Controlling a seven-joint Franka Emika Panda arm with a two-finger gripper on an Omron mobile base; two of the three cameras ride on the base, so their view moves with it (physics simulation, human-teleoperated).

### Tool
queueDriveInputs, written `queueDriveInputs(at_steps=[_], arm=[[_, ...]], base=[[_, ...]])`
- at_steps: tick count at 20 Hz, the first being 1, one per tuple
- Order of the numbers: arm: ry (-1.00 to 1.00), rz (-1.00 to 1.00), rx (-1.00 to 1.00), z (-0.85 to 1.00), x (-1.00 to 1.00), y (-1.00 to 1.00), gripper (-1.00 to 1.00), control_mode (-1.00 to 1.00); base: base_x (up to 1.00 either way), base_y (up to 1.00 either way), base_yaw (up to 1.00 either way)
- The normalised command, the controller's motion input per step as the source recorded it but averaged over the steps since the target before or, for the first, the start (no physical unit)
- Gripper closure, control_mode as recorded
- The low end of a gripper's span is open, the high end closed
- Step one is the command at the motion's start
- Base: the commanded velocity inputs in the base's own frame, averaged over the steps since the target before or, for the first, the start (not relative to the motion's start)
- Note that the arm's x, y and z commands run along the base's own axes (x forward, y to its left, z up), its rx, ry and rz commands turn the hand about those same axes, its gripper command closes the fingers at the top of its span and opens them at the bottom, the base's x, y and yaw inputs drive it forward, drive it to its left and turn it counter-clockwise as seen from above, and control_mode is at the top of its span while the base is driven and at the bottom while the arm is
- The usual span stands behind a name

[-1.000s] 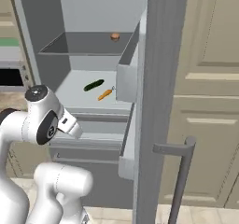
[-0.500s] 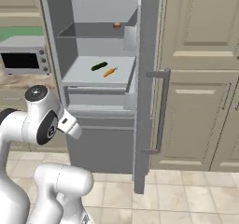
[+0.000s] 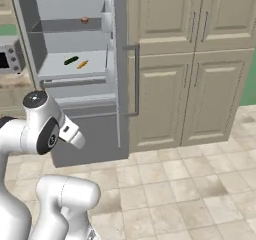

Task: Place the carrot in the correct fridge rack based on whether it is a fruit or vegetable. Finally, close the fridge door.

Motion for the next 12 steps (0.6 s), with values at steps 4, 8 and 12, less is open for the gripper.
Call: queueDriveInputs(at_steps=[4,8,12], arm=[[0.00,0.00,0.00,0.00,0.00,0.00,-1.00,1.00],[0.00,0.00,0.00,0.00,0.00,0.00,-1.00,1.00],[0.00,0.00,0.00,0.00,0.00,0.00,-1.00,1.00]], base=[[-0.21,-0.05,-0.59],[0.00,-0.36,-0.46],[0.35,-0.40,-0.40]])
